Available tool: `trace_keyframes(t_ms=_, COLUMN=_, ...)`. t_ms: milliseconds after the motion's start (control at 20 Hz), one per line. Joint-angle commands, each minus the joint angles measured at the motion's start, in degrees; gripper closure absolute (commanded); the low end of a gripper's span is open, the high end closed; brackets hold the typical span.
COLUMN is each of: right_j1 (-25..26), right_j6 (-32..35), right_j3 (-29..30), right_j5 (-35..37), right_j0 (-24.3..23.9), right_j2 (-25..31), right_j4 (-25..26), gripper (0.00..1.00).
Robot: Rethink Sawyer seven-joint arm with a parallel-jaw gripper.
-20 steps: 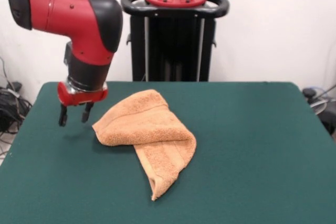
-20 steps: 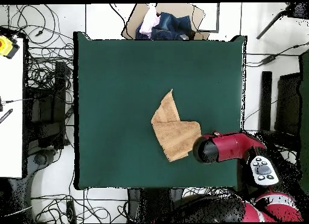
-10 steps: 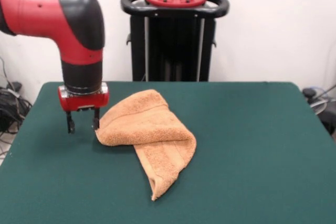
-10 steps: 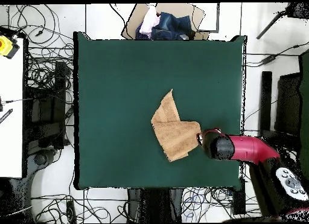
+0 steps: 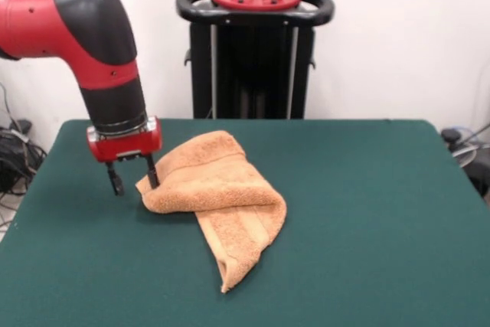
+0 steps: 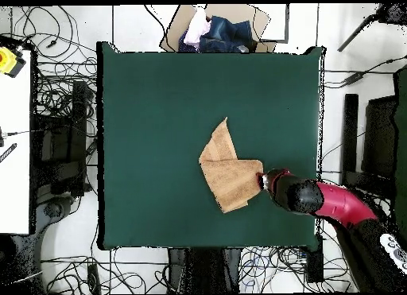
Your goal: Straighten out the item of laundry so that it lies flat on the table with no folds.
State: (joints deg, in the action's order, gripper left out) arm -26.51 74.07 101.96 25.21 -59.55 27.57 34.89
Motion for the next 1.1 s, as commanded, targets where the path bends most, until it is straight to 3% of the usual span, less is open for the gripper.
trace_keyframes(t_ms=50, right_j1=3.73, right_j6=-7.49, right_j3=4.59, right_j5=6.13, right_j0=-1.89, right_j2=11.84, right_j4=-3.03, gripper=0.0)
trace_keyframes(t_ms=300, right_j1=3.39, right_j6=-5.26, right_j3=2.76, right_j5=5.64, right_j0=1.09, right_j2=9.48, right_j4=0.18, gripper=0.0)
trace_keyframes(t_ms=700, right_j1=2.9, right_j6=4.26, right_j3=-2.34, right_j5=0.78, right_j0=12.41, right_j2=0.36, right_j4=4.77, gripper=0.0)
trace_keyframes(t_ms=1100, right_j1=3.9, right_j6=1.49, right_j3=-2.57, right_j5=0.93, right_j0=10.43, right_j2=1.36, right_j4=3.07, gripper=0.0)
